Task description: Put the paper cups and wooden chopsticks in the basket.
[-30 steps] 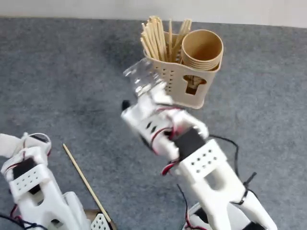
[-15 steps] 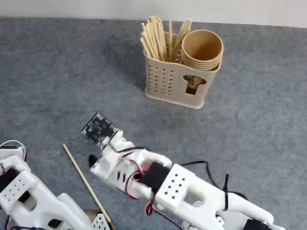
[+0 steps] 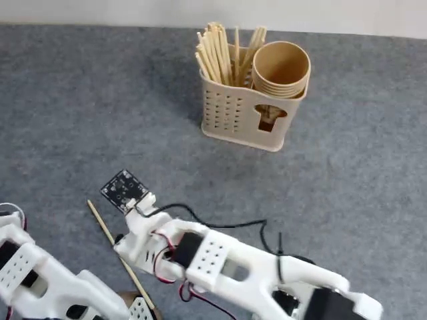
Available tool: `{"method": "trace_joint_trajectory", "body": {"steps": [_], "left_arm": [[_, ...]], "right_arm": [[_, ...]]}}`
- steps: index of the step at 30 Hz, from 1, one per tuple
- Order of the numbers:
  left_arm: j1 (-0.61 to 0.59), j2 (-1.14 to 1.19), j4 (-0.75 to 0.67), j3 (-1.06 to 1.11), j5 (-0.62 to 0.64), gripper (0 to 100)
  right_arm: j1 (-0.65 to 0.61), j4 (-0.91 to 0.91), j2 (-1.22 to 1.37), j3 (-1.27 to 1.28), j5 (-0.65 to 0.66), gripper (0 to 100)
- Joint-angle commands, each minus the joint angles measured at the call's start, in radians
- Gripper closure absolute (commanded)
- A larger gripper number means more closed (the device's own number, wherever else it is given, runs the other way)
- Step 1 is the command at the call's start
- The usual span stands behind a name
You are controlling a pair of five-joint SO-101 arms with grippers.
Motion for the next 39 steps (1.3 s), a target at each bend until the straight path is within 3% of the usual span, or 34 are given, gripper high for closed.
{"method": "trace_joint_trajectory", "body": {"steps": [1, 25, 30, 39], "left_arm": [[-0.008, -0.018, -0.02, -0.045, 0.014, 95], [-0.007, -0.018, -0.02, -0.044, 0.014, 95], [-0.005, -0.018, -0.02, -0.044, 0.014, 95], [0.012, -0.019, -0.02, -0.042, 0.014, 95]], "right_arm": [[-0.041, -0.022, 0.062, -0.084, -0.017, 87.8], [-0.074, -0.016, 0.544, -0.34, -0.011, 88.4], [-0.071, -0.01, 0.545, -0.34, -0.009, 99.8], [0.031, 0.288, 0.467, -0.447, -0.009, 99.4]]}}
